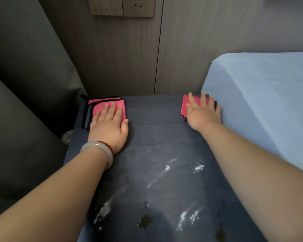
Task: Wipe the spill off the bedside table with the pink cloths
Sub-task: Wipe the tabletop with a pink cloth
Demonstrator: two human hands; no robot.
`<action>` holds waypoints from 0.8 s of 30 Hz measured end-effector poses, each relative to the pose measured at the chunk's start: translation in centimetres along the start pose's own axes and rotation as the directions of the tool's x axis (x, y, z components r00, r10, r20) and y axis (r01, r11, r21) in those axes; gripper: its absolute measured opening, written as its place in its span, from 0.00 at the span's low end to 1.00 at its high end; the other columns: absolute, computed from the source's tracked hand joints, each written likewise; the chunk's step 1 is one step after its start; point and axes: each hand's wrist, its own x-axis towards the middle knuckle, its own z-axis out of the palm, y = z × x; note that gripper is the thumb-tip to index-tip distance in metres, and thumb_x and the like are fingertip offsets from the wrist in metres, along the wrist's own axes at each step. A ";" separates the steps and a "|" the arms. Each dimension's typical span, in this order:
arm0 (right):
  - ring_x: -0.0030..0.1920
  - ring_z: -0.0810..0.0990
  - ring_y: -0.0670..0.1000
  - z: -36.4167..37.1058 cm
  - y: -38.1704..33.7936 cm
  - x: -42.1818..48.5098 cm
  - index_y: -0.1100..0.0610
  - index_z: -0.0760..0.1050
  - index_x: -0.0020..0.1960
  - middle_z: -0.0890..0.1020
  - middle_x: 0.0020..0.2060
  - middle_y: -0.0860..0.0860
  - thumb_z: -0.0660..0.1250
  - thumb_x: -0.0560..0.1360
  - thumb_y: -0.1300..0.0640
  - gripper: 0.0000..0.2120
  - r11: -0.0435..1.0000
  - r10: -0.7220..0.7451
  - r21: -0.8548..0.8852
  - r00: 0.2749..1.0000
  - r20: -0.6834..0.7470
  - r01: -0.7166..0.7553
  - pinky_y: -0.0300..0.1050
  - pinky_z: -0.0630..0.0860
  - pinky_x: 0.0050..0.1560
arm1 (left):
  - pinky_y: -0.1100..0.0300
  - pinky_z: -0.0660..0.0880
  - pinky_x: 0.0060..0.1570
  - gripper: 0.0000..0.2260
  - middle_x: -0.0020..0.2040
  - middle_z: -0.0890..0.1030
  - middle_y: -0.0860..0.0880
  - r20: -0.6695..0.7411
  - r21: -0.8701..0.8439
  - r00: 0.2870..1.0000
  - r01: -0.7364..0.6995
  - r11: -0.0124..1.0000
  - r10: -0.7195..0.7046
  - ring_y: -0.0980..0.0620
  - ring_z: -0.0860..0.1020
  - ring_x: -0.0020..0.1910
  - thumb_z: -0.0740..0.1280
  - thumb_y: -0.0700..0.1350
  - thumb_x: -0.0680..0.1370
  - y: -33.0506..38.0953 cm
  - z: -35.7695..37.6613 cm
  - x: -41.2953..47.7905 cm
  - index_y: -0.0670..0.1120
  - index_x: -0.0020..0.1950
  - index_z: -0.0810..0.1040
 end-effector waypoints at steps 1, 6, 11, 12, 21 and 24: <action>0.77 0.35 0.57 -0.1 -0.2 0.2 0.37 0.37 0.77 0.37 0.79 0.50 0.39 0.82 0.41 0.25 0.999 0.036 -0.007 0.999 -0.002 -0.036 0.62 0.36 0.74 | 0.51 0.42 0.75 0.27 0.80 0.47 0.50 0.001 0.003 1.000 0.000 1.000 0.000 0.50 0.44 0.78 0.44 0.57 0.82 0.0 0.0 0.1 0.50 0.80 0.50; 0.76 0.32 0.62 1.8 -7.6 -3.7 0.35 0.35 0.76 0.34 0.78 0.54 0.39 0.81 0.39 0.25 0.976 -0.219 -0.007 0.975 -0.045 0.219 0.65 0.35 0.73 | 0.51 0.42 0.75 0.27 0.80 0.47 0.50 0.013 0.014 1.000 0.005 1.000 -0.005 0.51 0.44 0.78 0.44 0.58 0.82 -0.1 0.0 0.1 0.50 0.80 0.49; 0.76 0.31 0.58 1.8 -6.9 -4.1 0.33 0.39 0.76 0.34 0.78 0.51 0.40 0.79 0.34 0.27 0.936 -0.351 -0.037 0.936 -0.025 0.350 0.64 0.36 0.73 | 0.51 0.42 0.76 0.27 0.80 0.47 0.50 0.014 0.020 1.000 0.004 1.000 -0.005 0.51 0.44 0.78 0.44 0.58 0.82 0.1 -0.1 0.2 0.50 0.80 0.49; 0.76 0.31 0.57 1.5 -6.0 -3.7 0.34 0.40 0.76 0.35 0.78 0.51 0.40 0.79 0.35 0.27 0.944 -0.328 -0.057 0.944 -0.043 0.326 0.65 0.36 0.73 | 0.51 0.42 0.76 0.27 0.80 0.47 0.50 0.013 0.020 1.000 0.006 1.000 -0.006 0.50 0.44 0.78 0.44 0.58 0.82 0.1 -0.1 0.1 0.50 0.80 0.49; 0.76 0.30 0.58 2.5 -9.8 -5.0 0.39 0.34 0.77 0.32 0.77 0.44 0.38 0.81 0.39 0.26 0.938 -0.347 -0.023 0.937 -0.037 0.347 0.65 0.33 0.72 | 0.51 0.42 0.76 0.27 0.80 0.47 0.50 0.019 0.024 1.000 0.005 1.000 -0.006 0.51 0.44 0.78 0.44 0.58 0.82 0.0 -0.1 0.1 0.50 0.80 0.48; 0.77 0.33 0.54 2.2 -7.6 -4.4 0.42 0.35 0.78 0.35 0.77 0.41 0.39 0.82 0.41 0.26 0.909 -0.417 -0.021 0.908 -0.037 0.417 0.61 0.35 0.74 | 0.51 0.42 0.75 0.27 0.80 0.46 0.50 0.019 0.027 1.000 0.016 1.000 -0.016 0.51 0.44 0.78 0.44 0.58 0.82 0.1 -0.1 0.0 0.51 0.80 0.48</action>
